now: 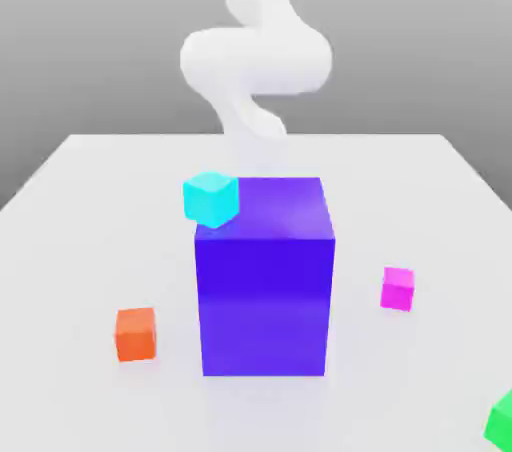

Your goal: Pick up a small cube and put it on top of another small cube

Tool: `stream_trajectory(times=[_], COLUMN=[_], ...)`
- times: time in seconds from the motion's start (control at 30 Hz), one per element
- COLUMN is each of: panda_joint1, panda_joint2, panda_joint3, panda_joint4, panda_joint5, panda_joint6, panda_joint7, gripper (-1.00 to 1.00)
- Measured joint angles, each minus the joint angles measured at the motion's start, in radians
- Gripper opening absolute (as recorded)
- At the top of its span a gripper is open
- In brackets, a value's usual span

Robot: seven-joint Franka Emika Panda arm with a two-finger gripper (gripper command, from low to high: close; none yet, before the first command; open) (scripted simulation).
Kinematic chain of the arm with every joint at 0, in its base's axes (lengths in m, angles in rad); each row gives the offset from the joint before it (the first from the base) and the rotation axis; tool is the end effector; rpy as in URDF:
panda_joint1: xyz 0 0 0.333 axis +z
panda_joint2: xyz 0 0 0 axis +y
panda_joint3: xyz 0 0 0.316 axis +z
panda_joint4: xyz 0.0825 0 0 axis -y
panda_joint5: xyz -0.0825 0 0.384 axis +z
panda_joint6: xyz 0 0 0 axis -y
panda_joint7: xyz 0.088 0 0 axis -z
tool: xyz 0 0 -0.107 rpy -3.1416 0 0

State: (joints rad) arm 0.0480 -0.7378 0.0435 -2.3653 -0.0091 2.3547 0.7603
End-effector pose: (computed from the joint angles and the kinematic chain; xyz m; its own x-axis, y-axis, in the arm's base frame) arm 0.3716 0.0394 0.6612 0.5938 -0.6243 0.5075 -0.4536 -0.7808 -0.4298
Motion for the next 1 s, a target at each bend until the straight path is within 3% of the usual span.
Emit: stream_trajectory(times=[0.53, 0.67, 0.87, 1.0], panda_joint1=[0.388, 0.503, 0.584, 0.577], panda_joint2=[0.541, 0.655, 0.744, 0.811], panda_joint3=[0.200, 0.230, 0.235, 0.255], panda_joint4=[-0.495, -0.602, -0.592, -0.576], panda_joint5=[0.011, 0.113, 0.334, 0.410], panda_joint6=[0.444, 0.549, 0.625, 0.674], panda_joint7=[-0.385, -0.543, -0.710, -0.768], gripper=[0.00, 0.00, 0.00, 0.00])
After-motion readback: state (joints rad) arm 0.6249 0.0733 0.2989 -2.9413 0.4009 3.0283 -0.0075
